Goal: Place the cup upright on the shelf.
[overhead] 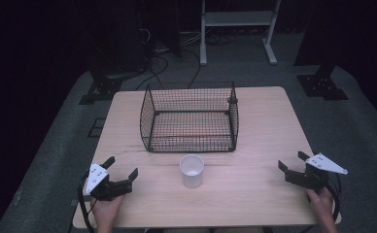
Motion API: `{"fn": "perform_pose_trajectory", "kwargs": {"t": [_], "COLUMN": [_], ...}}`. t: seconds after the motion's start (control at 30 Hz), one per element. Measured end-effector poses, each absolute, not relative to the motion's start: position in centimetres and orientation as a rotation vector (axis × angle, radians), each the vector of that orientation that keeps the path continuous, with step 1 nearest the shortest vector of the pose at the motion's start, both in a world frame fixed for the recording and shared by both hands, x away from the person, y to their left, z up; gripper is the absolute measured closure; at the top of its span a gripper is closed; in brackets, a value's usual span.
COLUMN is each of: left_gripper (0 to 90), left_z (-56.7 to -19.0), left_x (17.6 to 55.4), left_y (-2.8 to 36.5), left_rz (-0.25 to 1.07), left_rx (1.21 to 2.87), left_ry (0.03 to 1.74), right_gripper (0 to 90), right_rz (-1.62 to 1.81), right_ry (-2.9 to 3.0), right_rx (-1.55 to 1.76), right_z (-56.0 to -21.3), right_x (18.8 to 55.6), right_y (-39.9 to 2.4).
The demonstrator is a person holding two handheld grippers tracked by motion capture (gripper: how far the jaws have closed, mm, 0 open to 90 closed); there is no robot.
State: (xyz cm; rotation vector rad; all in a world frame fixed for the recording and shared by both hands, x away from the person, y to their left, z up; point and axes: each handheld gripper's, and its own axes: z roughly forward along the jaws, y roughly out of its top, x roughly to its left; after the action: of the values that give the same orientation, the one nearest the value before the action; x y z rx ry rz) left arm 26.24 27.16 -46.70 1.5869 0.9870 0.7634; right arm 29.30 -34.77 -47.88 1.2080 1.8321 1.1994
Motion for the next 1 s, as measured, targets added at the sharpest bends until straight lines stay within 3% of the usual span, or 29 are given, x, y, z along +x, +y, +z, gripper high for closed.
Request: {"fn": "perform_pose_trajectory", "kwargs": {"t": [1.0], "left_gripper": [2.5], "left_z": [-46.1], "left_x": [26.1], "left_y": [25.3], "left_rz": [0.742], "left_rx": [1.619], "left_ry": [0.893], "right_gripper": [13.0], "right_rz": [1.192], "right_ry": [1.833], "right_rx": [1.209], "right_z": [-47.9], "right_x": [29.3], "right_y": [-34.7]}}
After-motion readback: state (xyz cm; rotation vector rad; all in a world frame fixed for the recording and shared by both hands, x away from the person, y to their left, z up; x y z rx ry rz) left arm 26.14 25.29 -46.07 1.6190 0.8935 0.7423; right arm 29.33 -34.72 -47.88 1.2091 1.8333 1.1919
